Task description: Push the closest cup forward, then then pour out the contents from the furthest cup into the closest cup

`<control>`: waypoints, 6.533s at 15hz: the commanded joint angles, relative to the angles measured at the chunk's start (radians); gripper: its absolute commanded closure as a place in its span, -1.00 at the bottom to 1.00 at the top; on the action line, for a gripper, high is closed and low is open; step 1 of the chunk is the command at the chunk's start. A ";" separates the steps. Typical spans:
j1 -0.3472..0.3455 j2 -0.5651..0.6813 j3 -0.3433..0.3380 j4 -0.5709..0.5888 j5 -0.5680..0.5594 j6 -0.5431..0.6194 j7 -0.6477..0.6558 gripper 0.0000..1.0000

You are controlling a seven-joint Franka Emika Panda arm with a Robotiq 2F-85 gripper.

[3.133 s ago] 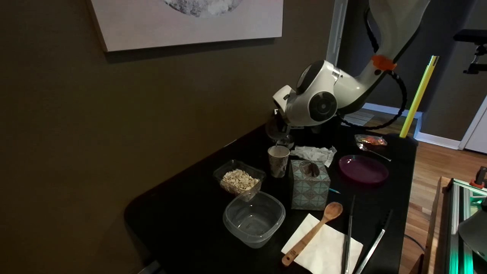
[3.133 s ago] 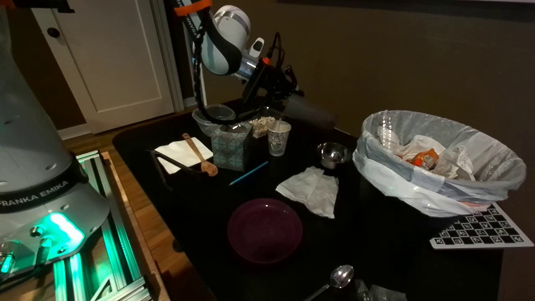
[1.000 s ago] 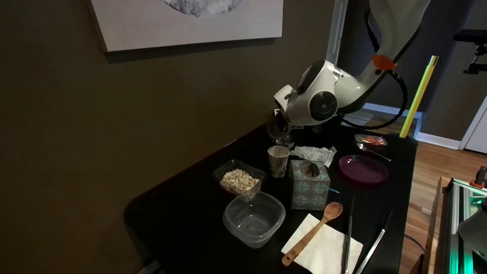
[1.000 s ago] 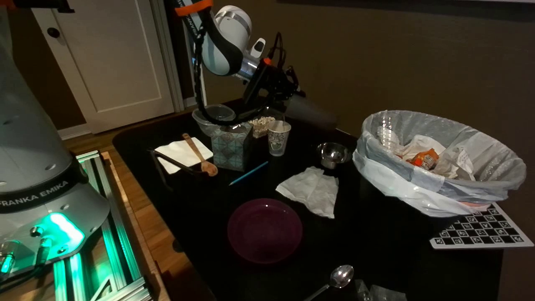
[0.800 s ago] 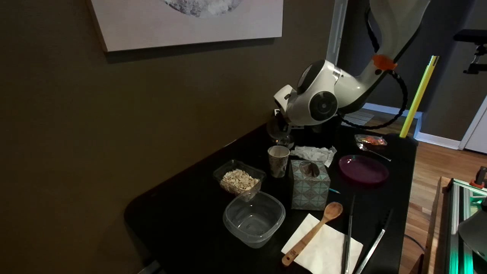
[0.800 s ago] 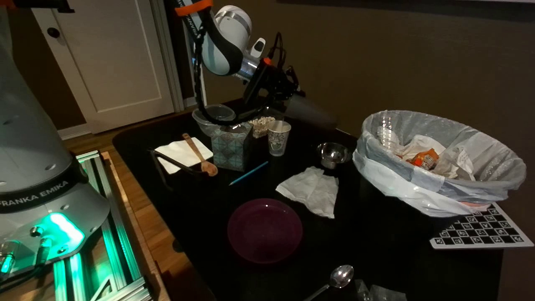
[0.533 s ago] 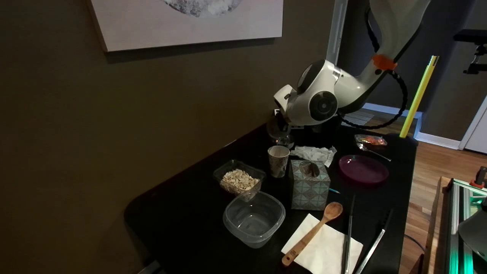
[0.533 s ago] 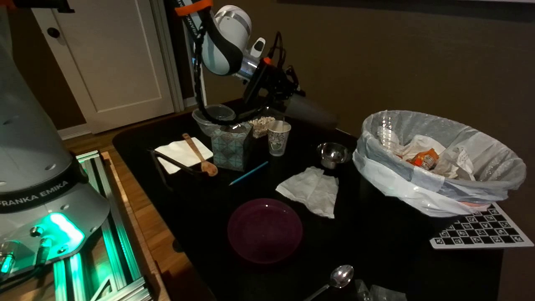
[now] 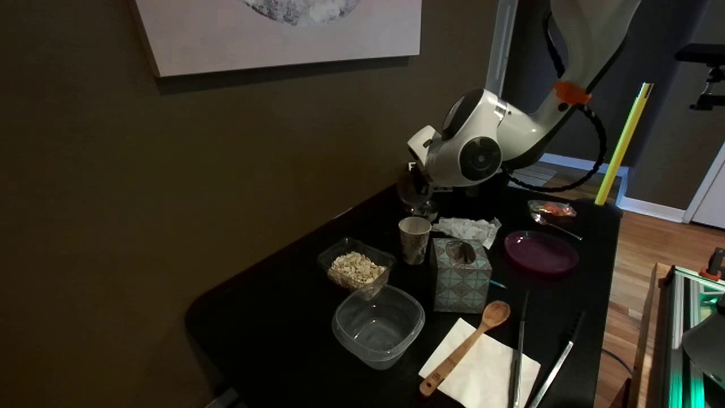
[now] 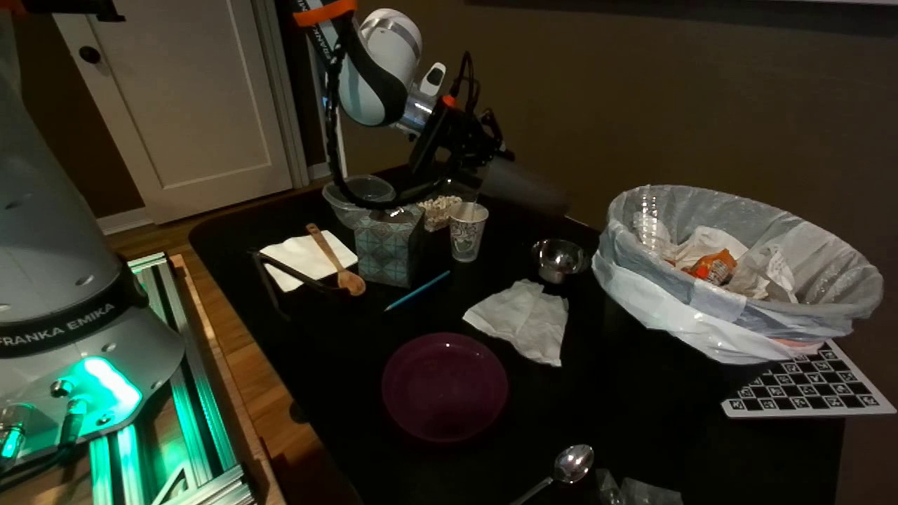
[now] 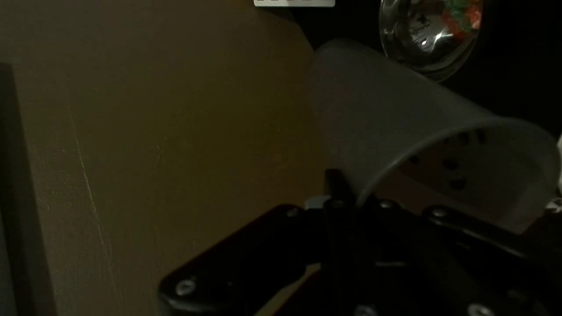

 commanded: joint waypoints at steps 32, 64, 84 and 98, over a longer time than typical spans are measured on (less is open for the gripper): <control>-0.145 -0.018 -0.026 0.123 0.539 0.346 -0.175 0.97; -0.226 0.234 0.021 0.329 2.120 0.515 -1.093 0.97; -0.215 0.289 -0.002 0.359 2.176 0.514 -1.173 -0.21; -0.174 0.073 -0.029 0.291 2.152 0.323 -1.211 -1.00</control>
